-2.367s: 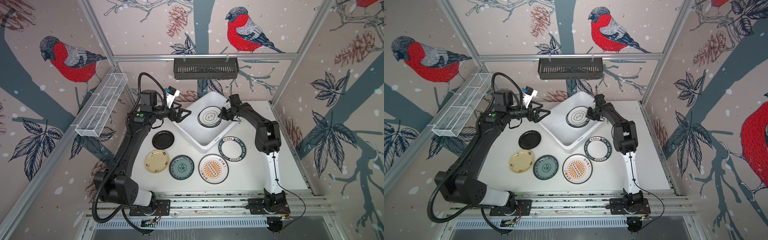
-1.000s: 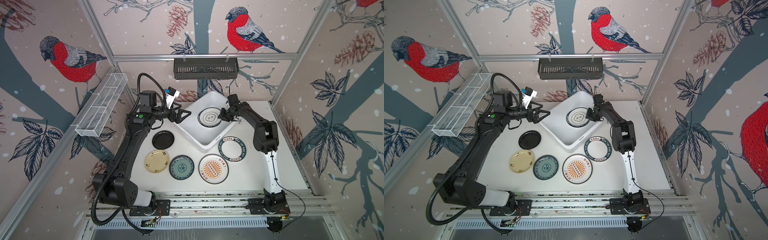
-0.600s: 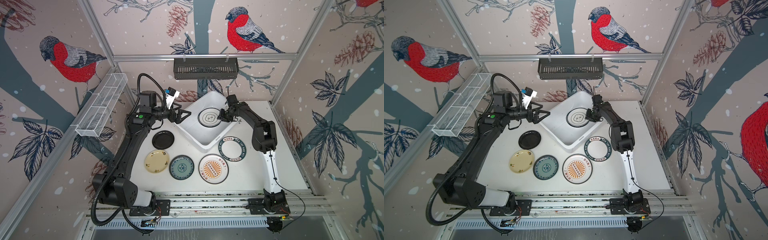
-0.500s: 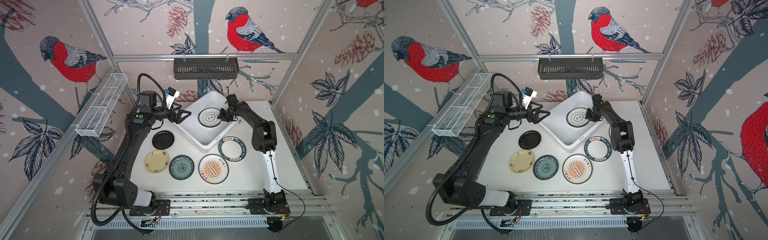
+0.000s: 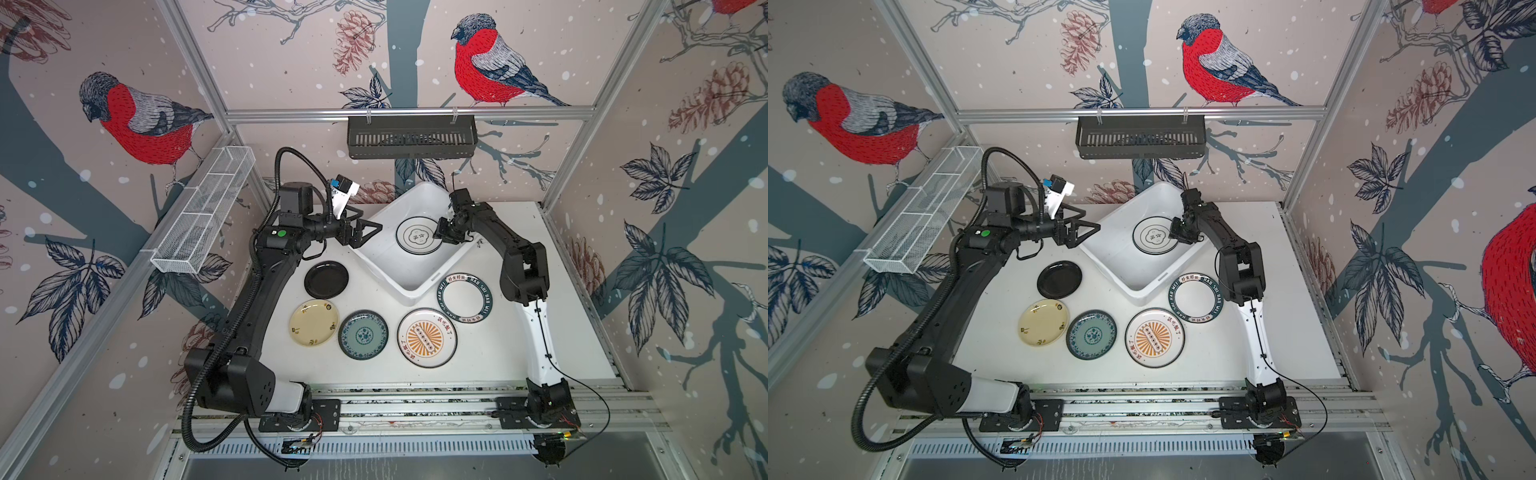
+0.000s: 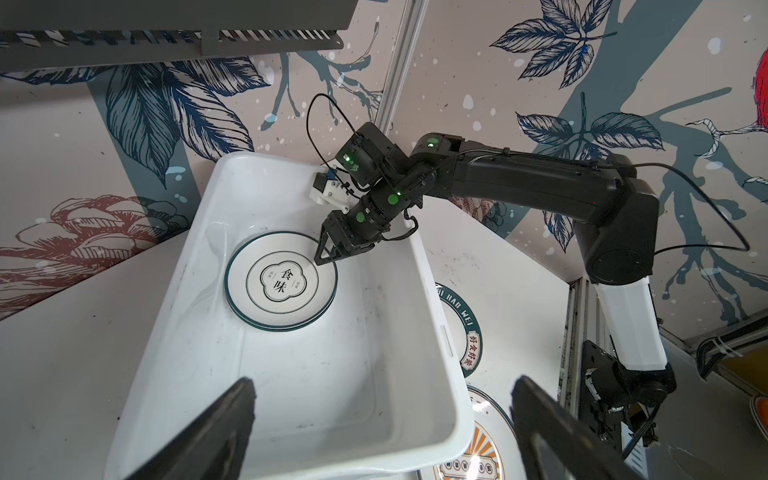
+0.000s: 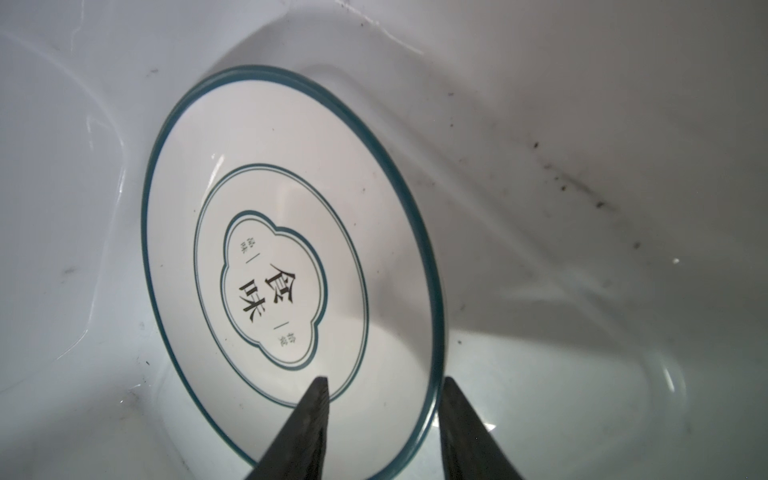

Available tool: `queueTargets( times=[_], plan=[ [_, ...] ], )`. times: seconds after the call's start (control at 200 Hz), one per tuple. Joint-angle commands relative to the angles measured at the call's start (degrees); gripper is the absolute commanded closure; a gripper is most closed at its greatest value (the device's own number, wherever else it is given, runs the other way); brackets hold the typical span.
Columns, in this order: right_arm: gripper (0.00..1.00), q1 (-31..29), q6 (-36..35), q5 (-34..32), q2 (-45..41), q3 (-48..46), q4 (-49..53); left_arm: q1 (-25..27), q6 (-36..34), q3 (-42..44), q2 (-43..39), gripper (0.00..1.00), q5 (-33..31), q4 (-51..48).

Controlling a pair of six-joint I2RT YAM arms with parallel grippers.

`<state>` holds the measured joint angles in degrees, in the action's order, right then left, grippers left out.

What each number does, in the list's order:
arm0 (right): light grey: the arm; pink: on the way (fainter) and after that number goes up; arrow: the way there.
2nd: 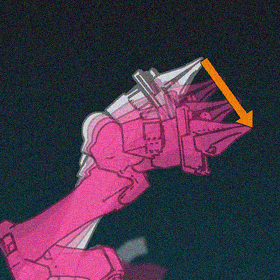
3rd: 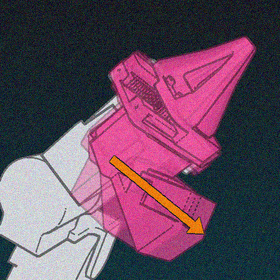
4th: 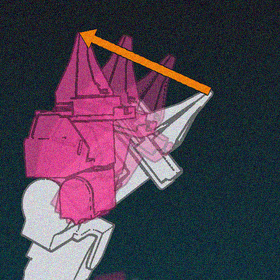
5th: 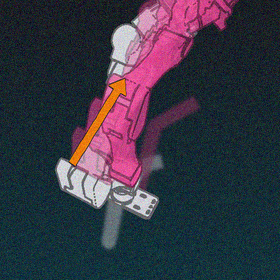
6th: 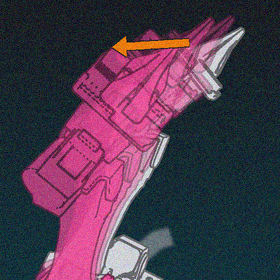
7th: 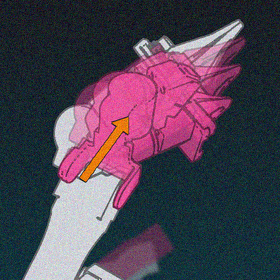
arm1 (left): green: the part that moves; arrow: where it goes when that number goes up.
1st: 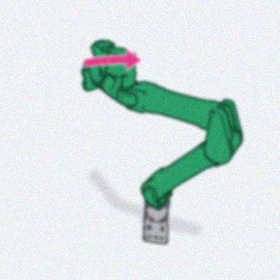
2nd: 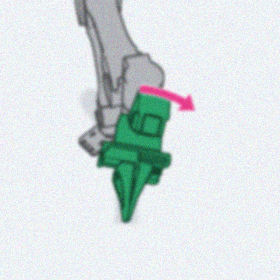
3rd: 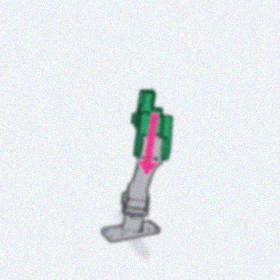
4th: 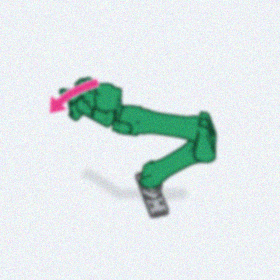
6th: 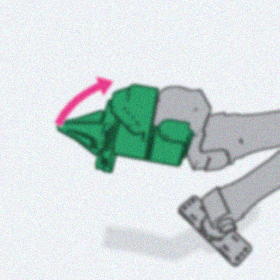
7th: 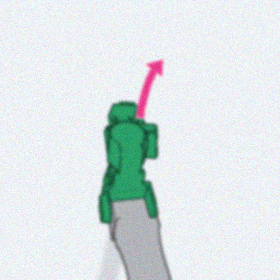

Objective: Place the plates into the plastic bin on the countertop
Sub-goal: 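Release the green-ringed plate flat in the bin with the right gripper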

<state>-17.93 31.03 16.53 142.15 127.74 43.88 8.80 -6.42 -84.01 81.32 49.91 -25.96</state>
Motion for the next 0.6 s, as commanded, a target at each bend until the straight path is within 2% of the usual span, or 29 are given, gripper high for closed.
queueTargets(
  times=[0.0, 0.24, 0.595],
  plan=[
    [0.55, -0.66, -1.98, -3.48, 0.99, 2.48, 2.46, 0.07, -0.88, 0.08, -0.20, 0.05, 1.50, 1.87],
    [0.55, -1.55, -3.05, -8.78, -0.21, 2.68, 2.99, 0.01, -1.23, -0.11, -0.20, 0.05, 1.30, 1.53],
    [0.54, -2.21, -2.96, -12.18, -4.69, 2.53, 2.58, 0.08, -1.57, -0.85, -0.46, 0.04, 0.93, 0.89]
  ],
)
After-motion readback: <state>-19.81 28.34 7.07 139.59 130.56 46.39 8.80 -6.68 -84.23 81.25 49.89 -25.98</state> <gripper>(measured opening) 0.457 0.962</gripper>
